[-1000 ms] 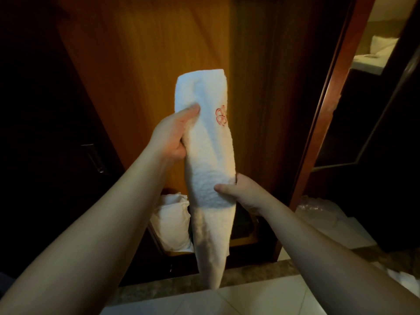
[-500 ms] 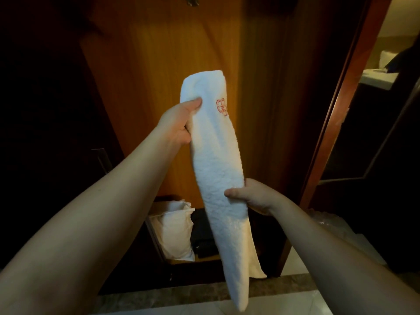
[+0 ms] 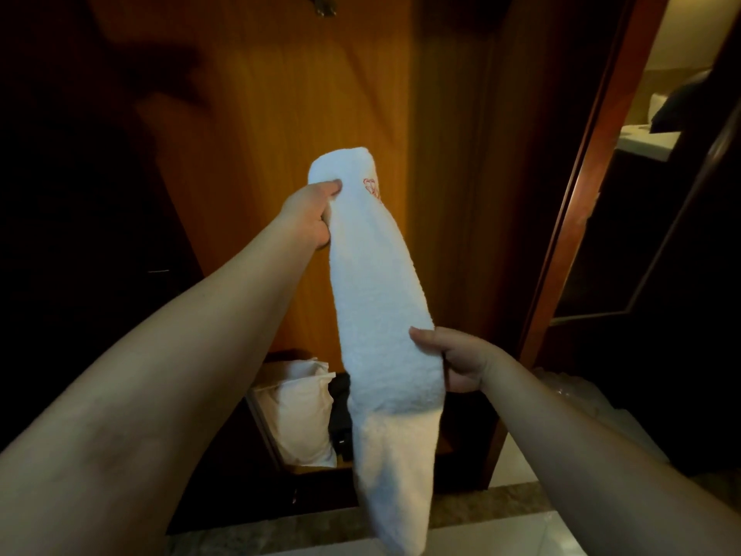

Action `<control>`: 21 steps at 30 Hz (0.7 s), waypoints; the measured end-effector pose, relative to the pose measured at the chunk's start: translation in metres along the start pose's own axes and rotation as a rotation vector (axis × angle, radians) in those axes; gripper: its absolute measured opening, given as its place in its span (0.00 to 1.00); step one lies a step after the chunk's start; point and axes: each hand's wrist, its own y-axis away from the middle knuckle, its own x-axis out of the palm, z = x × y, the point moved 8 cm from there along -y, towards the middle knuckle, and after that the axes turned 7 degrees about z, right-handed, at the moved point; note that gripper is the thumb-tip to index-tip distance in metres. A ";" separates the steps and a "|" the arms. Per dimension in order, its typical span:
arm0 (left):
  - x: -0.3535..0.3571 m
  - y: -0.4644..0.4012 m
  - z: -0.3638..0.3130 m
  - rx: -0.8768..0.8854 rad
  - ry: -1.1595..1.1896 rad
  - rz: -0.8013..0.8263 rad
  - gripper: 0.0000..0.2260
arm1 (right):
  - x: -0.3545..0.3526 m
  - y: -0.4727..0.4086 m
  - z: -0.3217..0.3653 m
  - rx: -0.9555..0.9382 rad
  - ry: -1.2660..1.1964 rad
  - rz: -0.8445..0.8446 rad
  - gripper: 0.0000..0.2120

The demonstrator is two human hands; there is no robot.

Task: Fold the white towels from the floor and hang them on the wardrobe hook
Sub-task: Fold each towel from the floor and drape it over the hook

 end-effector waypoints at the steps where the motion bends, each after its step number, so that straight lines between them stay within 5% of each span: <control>1: -0.001 -0.003 0.002 -0.016 -0.010 -0.009 0.23 | 0.002 0.001 0.001 0.016 0.039 0.000 0.49; 6: -0.006 -0.013 0.026 -0.122 -0.092 0.026 0.20 | 0.015 0.005 0.021 -0.030 0.154 0.015 0.49; 13: 0.003 -0.009 0.076 -0.174 -0.272 0.357 0.30 | 0.013 0.005 0.072 -0.267 0.110 -0.153 0.41; 18: -0.008 0.022 0.042 0.247 -0.216 0.073 0.23 | 0.009 0.002 0.106 -0.411 0.047 -0.248 0.30; 21: -0.007 0.075 0.017 0.589 -0.208 0.046 0.26 | 0.013 0.003 0.130 -0.476 0.103 -0.346 0.26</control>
